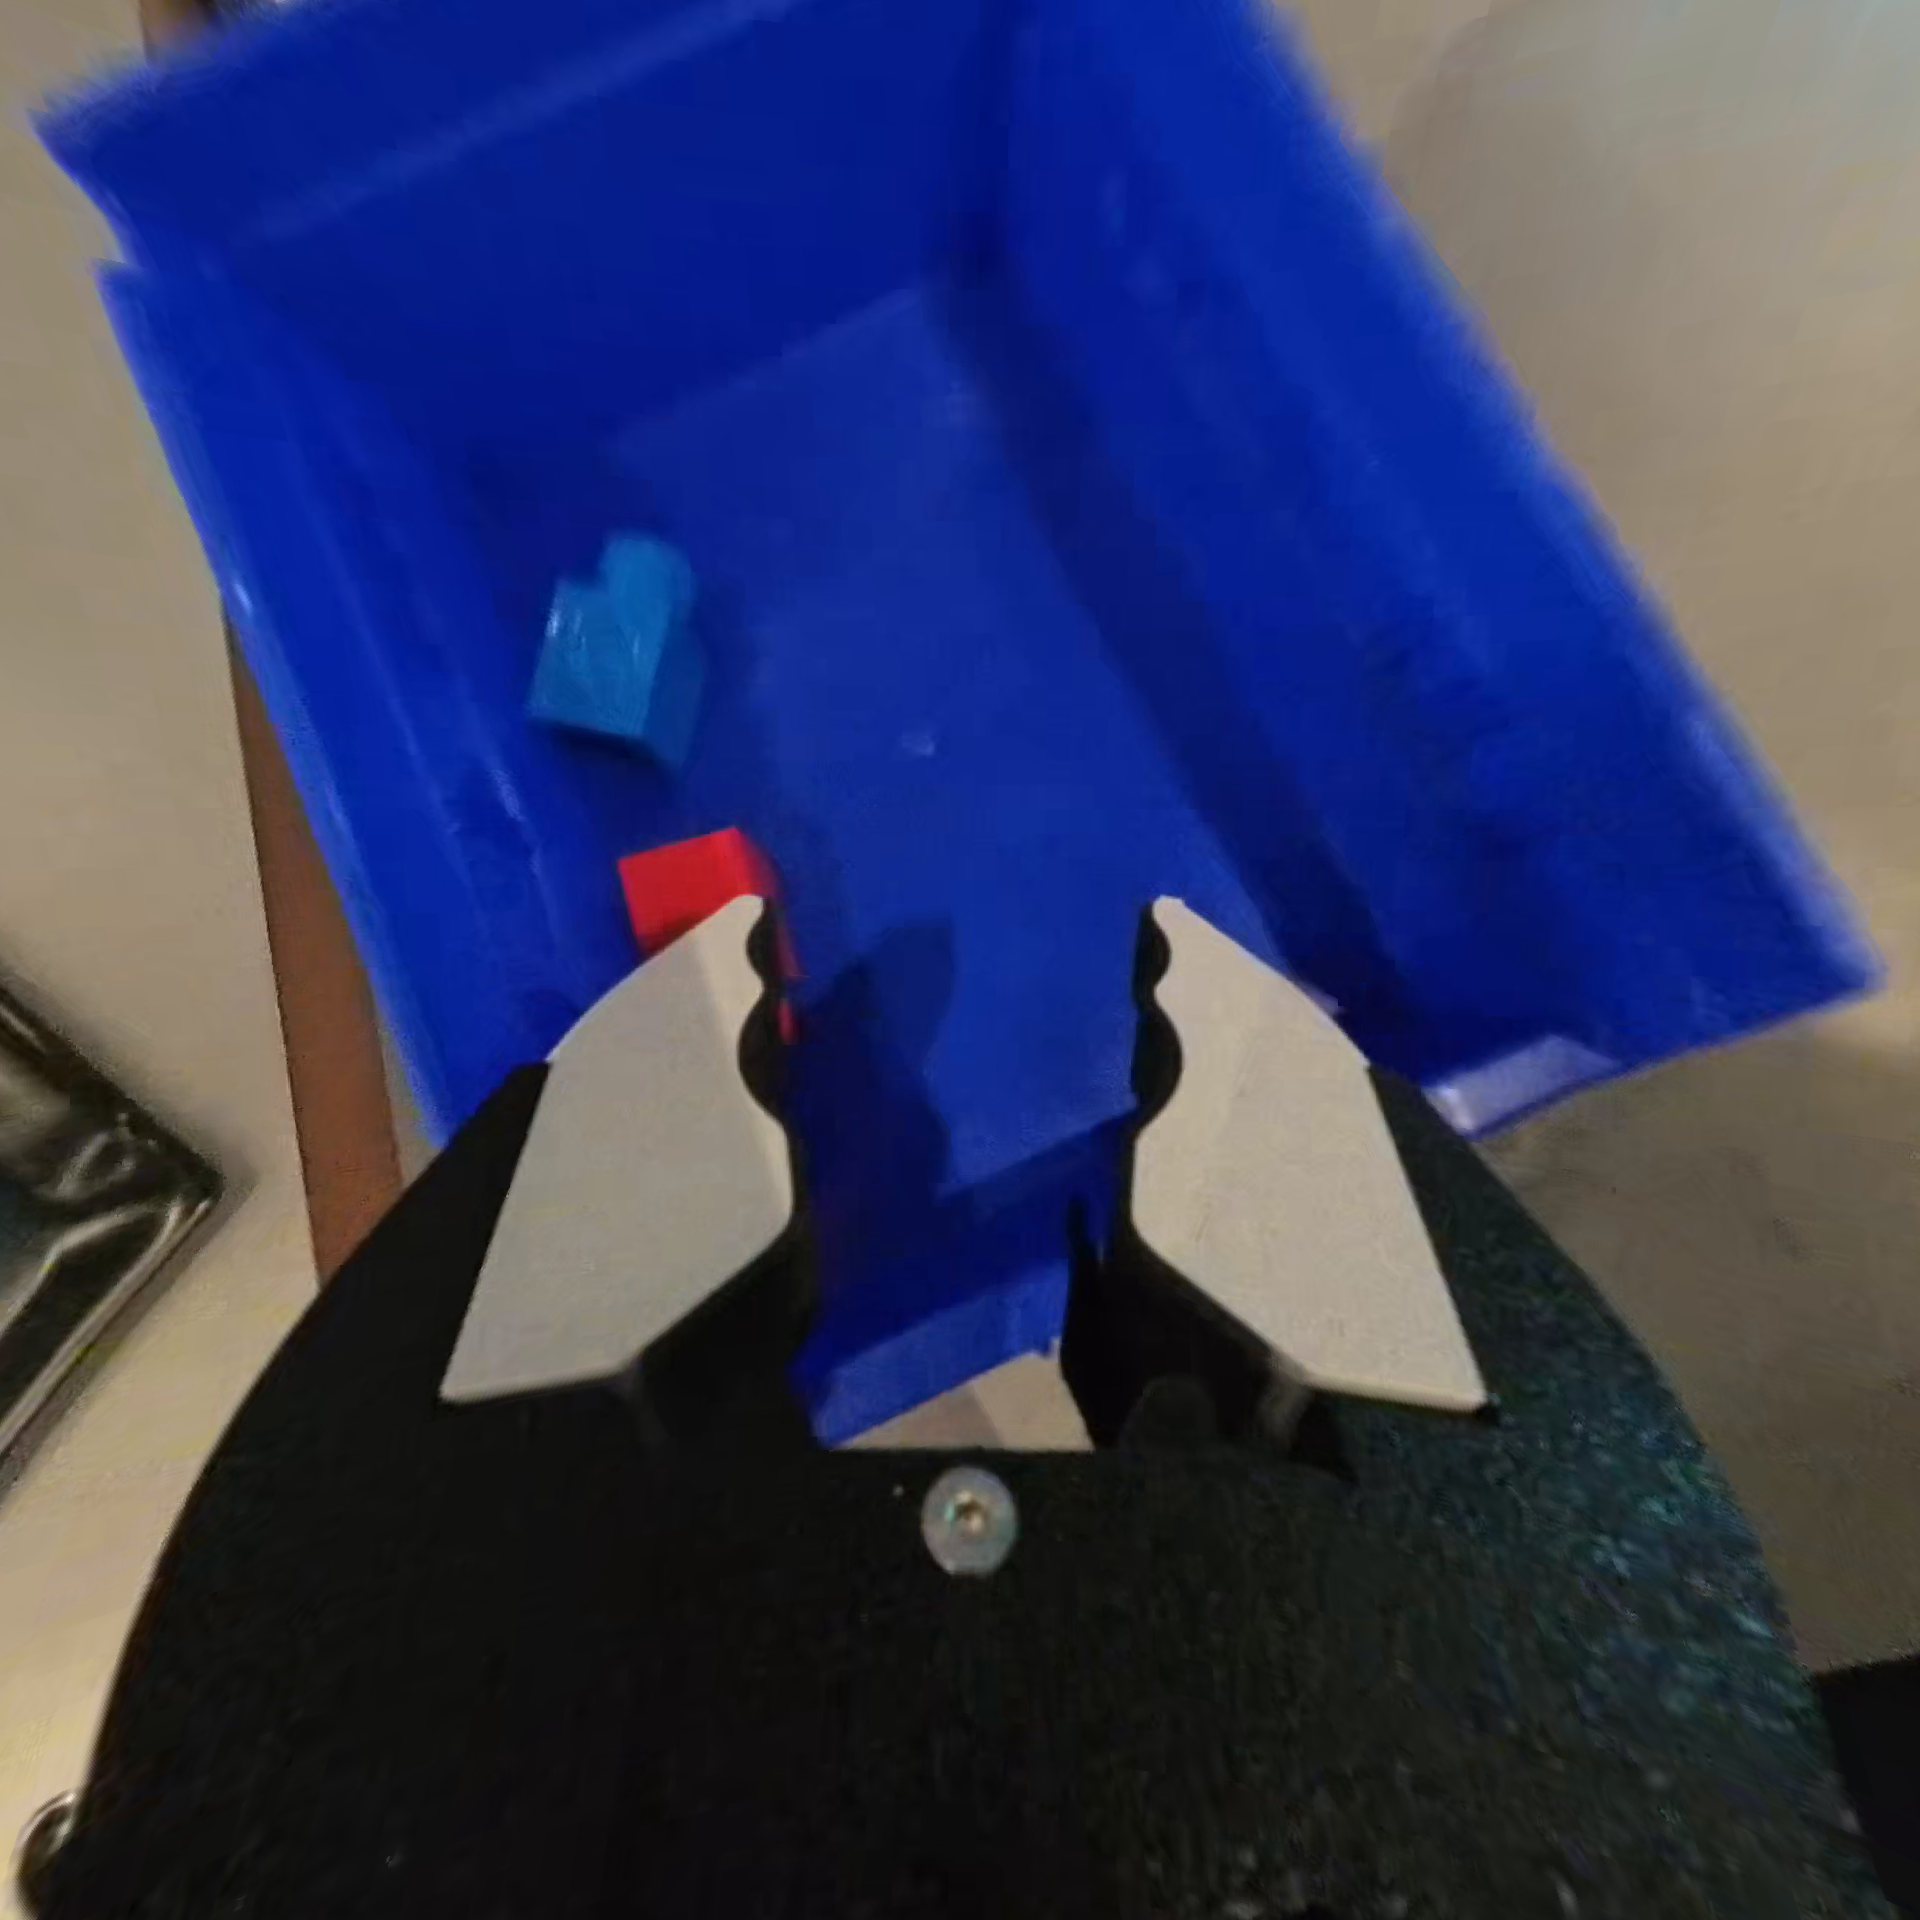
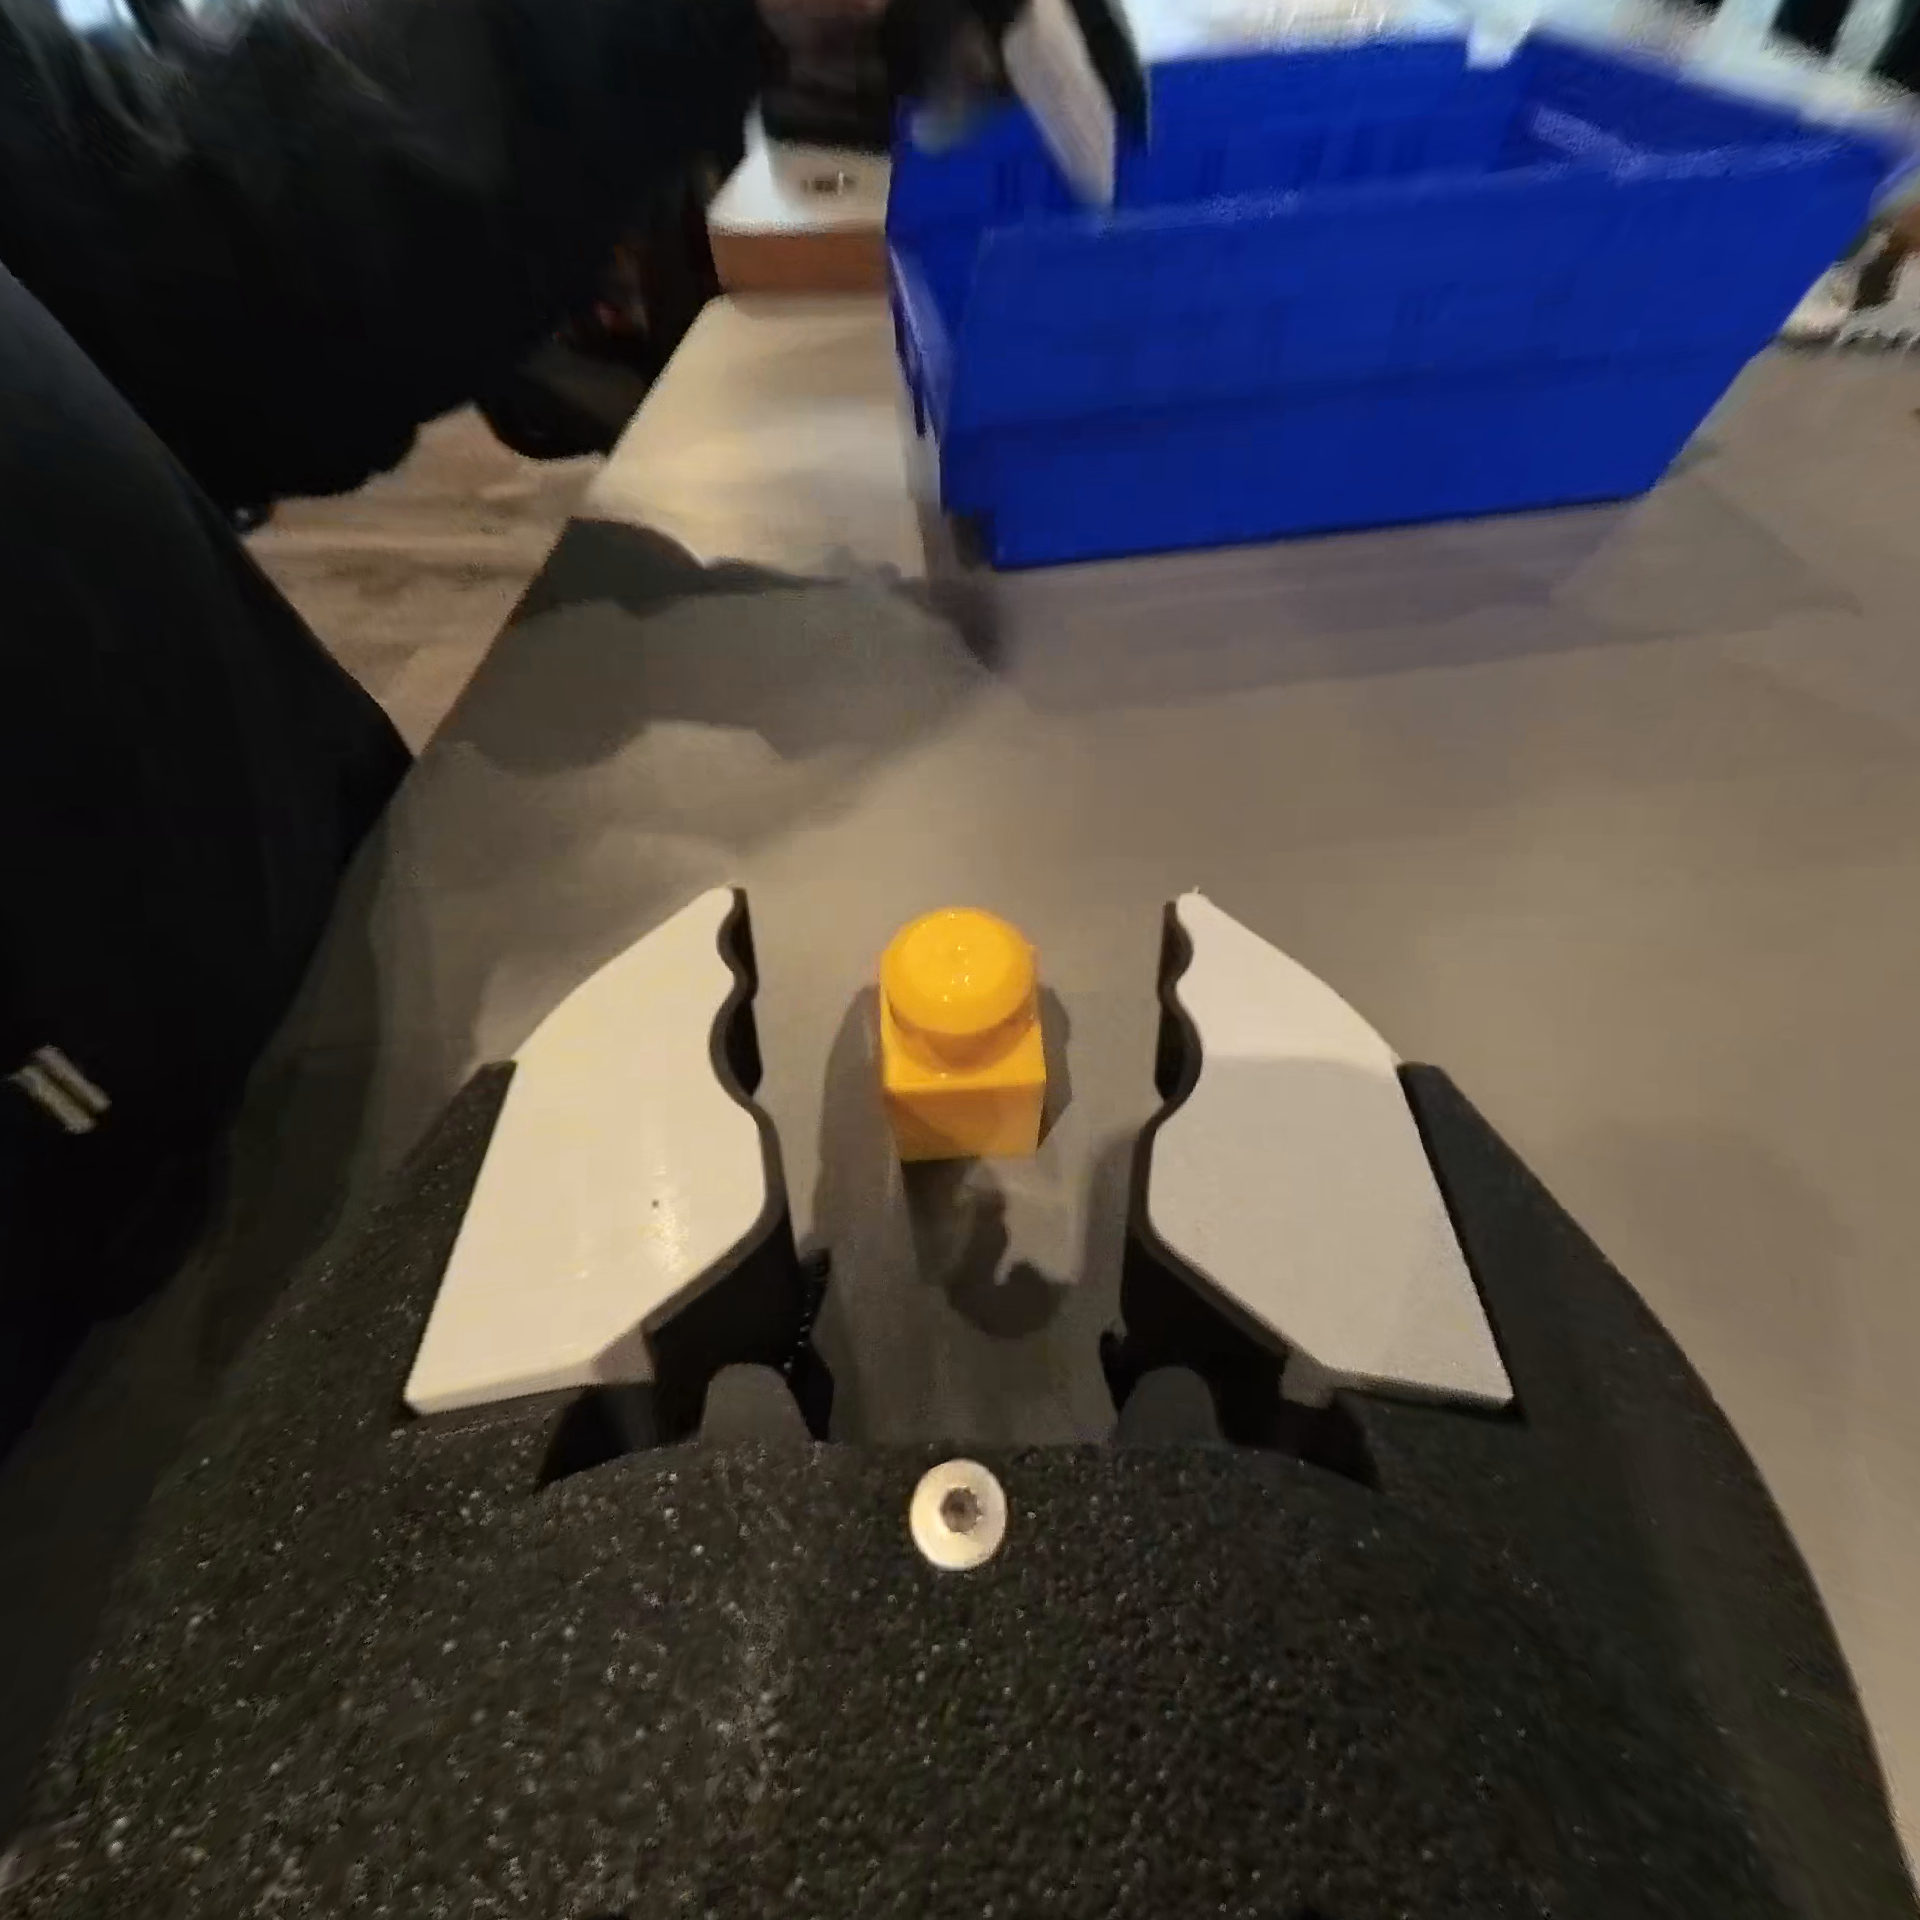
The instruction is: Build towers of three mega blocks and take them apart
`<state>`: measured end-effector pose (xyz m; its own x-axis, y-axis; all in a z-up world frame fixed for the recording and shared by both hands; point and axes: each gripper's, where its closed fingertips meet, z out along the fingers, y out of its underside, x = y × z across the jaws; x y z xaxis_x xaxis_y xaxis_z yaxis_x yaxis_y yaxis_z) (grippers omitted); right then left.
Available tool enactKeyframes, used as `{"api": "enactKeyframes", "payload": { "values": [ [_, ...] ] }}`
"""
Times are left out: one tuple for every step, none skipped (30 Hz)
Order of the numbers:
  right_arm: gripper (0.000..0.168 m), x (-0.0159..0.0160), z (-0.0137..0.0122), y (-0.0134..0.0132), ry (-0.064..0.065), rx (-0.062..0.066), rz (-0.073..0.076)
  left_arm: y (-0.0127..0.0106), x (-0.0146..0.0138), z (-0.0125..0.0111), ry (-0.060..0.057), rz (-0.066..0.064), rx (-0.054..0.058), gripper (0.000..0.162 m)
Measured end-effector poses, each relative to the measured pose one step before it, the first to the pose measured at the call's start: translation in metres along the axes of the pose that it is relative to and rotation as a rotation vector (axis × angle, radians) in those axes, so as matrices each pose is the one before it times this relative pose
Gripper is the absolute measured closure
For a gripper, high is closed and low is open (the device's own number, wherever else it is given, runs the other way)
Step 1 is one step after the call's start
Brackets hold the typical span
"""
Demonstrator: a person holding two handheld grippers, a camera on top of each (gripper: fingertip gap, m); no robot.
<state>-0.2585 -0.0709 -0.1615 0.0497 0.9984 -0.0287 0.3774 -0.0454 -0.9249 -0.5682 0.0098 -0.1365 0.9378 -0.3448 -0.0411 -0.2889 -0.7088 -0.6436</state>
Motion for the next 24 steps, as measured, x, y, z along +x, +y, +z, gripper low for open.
{"api": "enactKeyframes", "payload": {
  "values": [
    [0.094, 0.00168, -0.00588, -0.00607, 0.0173, 0.0445, -0.0074, 0.0042, -0.00759, 0.00964, -0.0058, -0.0066, -0.0593, 0.097],
    [0.094, 0.00261, -0.00625, -0.00489, 0.0211, 0.0389, -0.0051, 0.00283, -0.0066, 0.00954, -0.012, 0.007, -0.0513, 0.098],
    [0.094, 0.00359, -0.00625, -0.00347, 0.0241, 0.0315, -0.001, 0.00295, -0.00615, 0.00943, -0.021, 0.0165, -0.055, 0.099],
    [0.094, 0.00369, -0.00569, -0.00176, 0.021, 0.0228, 0.0032, 0.0035, -0.00511, 0.00889, -0.024, 0.019, -0.0618, 0.099],
    [0.095, 0.00329, -0.00507, -0.0006, 0.0167, 0.0161, 0.0057, 0.00181, -0.00319, 0.00753, -0.0243, 0.0239, -0.0539, 0.1],
    [0.095, 0.00268, -0.00429, 0.00028, 0.0124, 0.0121, 0.0074, -0.00053, -0.00238, 0.00581, -0.0294, 0.029, -0.0408, 0.1],
    [0.096, 0.00243, -0.00364, 0.00057, 0.0112, 0.0085, 0.0091, -0.00052, -0.00281, 0.00461, -0.0344, 0.0268, -0.0409, 0.1],
    [0.096, 0.00214, -0.00304, 0.00047, 0.0105, 0.007, 0.0068, 0.0005, -0.00378, 0.00384, -0.0402, 0.0208, -0.0465, 0.099],
    [0.097, 0.00166, -0.00248, -0.00001, 0.0089, 0.0063, 0.0023, 0.001, -0.0044, 0.00318, -0.0414, 0.0148, -0.0468, 0.098],
    [0.098, 0.00137, -0.00194, -0.00028, 0.0086, 0.005, -0.0016, 0.00119, -0.00364, 0.00254, -0.034, 0.0086, -0.0419, 0.097],
    [0.1, 0.00093, -0.00171, -0.00057, 0.0068, 0.0044, -0.0036, 0.00107, -0.00223, 0.00212, -0.0227, 0.002, -0.0362, 0.097],
    [0.101, 0.00037, -0.00147, -0.00066, 0.002, 0.0037, -0.0039, 0.0018, -0.00181, 0.00214, -0.0178, -0.0052, -0.035, 0.096],
    [0.102, 0.00037, -0.00117, -0.00054, 0.0026, 0.0022, -0.0026, 0.00286, -0.00113, 0.00248, -0.0113, -0.0128, -0.0365, 0.096],
    [0.102, 0.00066, -0.00098, -0.00075, 0.0049, 0.0036, -0.0026, 0.00361, 0.00061, 0.00332, 0.0038, -0.0223, -0.0375, 0.095],
    [0.102, 0.00038, -0.00094, -0.0008, 0.0024, 0.0049, -0.0014, 0.00218, 0.0022, 0.00311, 0.0156, -0.022, -0.0254, 0.091],
    [0.103, 0.00019, -0.00086, -0.00069, 0.0001, 0.0037, 0.0009, -0.00079, 0.00224, 0.00101, 0.0115, -0.0105, -0.003, 0.086],
    [0.103, 0.00028, -0.00095, -0.00056, 0.0008, 0.0036, 0.0012, -0.00212, 0.00336, -0.00057, 0.0169, 0.0016, 0.0107, 0.088],
    [0.104, 0.0002, -0.00086, -0.00069, -0.0003, 0.0045, 0.0016, -0.00375, 0.00617, -0.00188, 0.0365, 0.0075, 0.0266, 0.089],
    [0.105, 0.00033, -0.00088, -0.00046, 0.0002, 0.0035, 0.0034, -0.00514, 0.00848, -0.00396, 0.0558, 0.0084, 0.0409, 0.091],
    [0.105, 0.00069, -0.00088, -0.00043, 0.0022, 0.0031, 0.0035, -0.00484, 0.00755, -0.00528, 0.0548, 0.0039, 0.0414, 0.093],
    [0.105, 0.00055, -0.00082, -0.00071, 0.0013, 0.0045, 0.0024, -0.00265, 0.00381, -0.005, 0.0322, -0.0021, 0.0279, 0.097],
    [0.105, 0.00042, -0.0008, -0.00079, 0.0012, 0.0051, 0.0029, 0.00048, -0.00054, -0.00345, 0.0055, -0.0064, 0.0058, 0.096],
    [0.105, 0.00051, -0.00066, -0.00101, 0.0021, 0.0059, 0.0027, 0.00274, -0.00164, -0.00155, -0.0026, -0.0068, -0.0106, 0.094],
    [0.105, 0.00056, -0.00061, -0.00102, 0.0029, 0.0067, 0.0021, 0.00305, -0.00096, 0.00036, 0.0014, -0.0073, -0.0144, 0.091]
  ]
}}
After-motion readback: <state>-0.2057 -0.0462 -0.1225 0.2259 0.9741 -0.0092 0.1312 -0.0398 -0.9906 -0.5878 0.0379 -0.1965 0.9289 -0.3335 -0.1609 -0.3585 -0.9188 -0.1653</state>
